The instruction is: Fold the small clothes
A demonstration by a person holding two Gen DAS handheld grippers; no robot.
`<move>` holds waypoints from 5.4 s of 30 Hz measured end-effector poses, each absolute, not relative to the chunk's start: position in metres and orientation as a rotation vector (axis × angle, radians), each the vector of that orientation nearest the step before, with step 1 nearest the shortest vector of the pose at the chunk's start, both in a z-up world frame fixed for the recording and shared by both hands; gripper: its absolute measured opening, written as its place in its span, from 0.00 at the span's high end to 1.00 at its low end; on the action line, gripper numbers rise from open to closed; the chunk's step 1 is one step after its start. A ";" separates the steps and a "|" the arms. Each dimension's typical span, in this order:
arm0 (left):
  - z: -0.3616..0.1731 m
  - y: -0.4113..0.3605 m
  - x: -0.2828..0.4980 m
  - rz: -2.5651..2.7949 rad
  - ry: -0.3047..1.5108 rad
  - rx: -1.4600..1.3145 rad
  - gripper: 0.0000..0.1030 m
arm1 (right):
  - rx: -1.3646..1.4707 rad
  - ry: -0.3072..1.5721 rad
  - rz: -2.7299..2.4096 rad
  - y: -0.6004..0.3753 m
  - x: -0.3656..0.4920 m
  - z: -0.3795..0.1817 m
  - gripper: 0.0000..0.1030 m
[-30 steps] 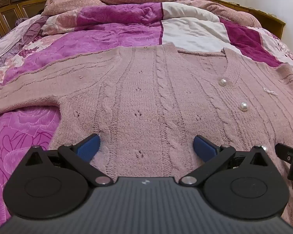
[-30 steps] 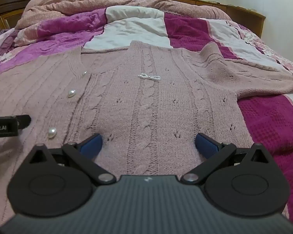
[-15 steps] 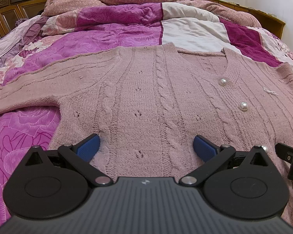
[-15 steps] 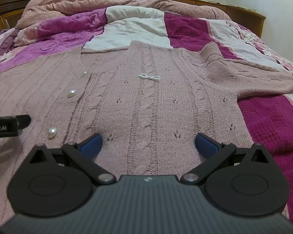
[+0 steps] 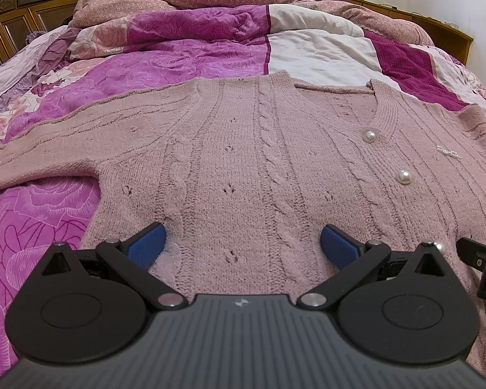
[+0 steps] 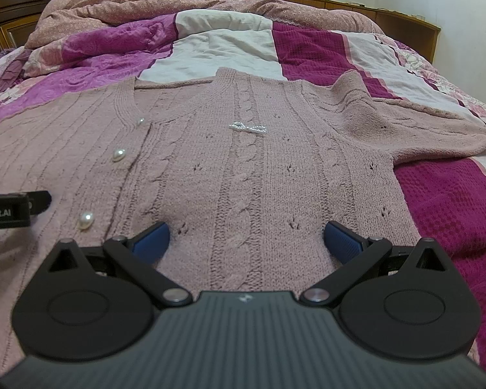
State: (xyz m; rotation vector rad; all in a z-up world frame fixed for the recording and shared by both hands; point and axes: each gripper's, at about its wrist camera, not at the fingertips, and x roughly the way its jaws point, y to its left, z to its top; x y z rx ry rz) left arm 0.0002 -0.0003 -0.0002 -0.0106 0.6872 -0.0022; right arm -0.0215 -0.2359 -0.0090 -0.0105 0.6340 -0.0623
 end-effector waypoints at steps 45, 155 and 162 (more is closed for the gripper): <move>0.013 -0.006 0.011 0.021 0.770 0.028 0.00 | -0.005 0.697 -0.063 -0.238 -0.012 -0.004 0.00; 0.054 -0.110 0.036 -0.022 1.116 0.108 0.00 | 0.484 0.405 -0.441 -0.572 0.066 0.020 0.91; 0.056 -0.110 0.036 -0.030 1.110 0.102 0.00 | 0.489 0.315 -0.346 -0.552 0.044 0.056 0.91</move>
